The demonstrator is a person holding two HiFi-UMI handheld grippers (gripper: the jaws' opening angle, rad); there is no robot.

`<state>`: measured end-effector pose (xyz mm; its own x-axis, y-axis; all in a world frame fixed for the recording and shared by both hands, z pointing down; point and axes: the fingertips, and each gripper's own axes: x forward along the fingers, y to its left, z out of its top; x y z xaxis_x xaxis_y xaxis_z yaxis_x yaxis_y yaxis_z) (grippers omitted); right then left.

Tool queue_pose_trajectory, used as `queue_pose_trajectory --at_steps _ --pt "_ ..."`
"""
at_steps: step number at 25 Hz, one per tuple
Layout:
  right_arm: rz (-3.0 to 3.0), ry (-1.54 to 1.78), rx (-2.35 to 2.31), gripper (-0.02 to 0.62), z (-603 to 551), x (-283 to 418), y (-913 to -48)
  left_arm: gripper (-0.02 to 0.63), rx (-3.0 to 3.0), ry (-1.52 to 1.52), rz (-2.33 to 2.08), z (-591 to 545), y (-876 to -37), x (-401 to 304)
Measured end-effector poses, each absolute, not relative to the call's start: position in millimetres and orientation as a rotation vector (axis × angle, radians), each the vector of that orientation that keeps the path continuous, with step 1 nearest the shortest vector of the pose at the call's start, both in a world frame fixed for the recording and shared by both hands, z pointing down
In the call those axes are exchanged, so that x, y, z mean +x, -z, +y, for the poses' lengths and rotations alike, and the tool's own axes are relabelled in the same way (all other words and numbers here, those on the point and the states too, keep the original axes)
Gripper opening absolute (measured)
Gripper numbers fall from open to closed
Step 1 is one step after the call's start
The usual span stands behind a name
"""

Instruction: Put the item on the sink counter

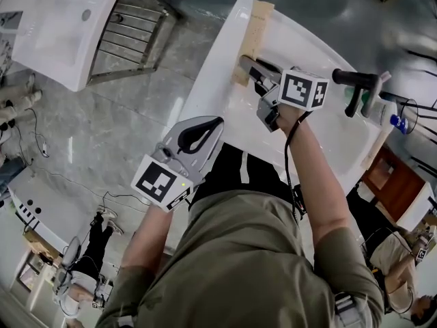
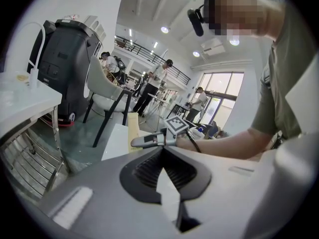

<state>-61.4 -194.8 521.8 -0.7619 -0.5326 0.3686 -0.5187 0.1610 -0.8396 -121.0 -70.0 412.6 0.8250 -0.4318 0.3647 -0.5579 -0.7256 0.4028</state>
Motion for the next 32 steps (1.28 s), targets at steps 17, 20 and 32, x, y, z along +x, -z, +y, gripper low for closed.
queue_pose_trajectory --at_steps 17,20,32 --pt "2.315 1.793 -1.033 0.046 -213.0 -83.4 -541.0 0.006 2.46 -0.336 -0.747 -78.3 -424.2 -134.9" --pt "2.296 1.805 -1.027 0.046 -216.5 -86.5 -542.7 0.006 2.454 -0.335 -0.747 -80.6 -425.1 -137.9" --pt "2.144 1.896 -0.908 0.046 -222.6 -93.2 -546.7 0.006 2.441 -0.338 -0.744 -86.7 -430.2 -138.3"
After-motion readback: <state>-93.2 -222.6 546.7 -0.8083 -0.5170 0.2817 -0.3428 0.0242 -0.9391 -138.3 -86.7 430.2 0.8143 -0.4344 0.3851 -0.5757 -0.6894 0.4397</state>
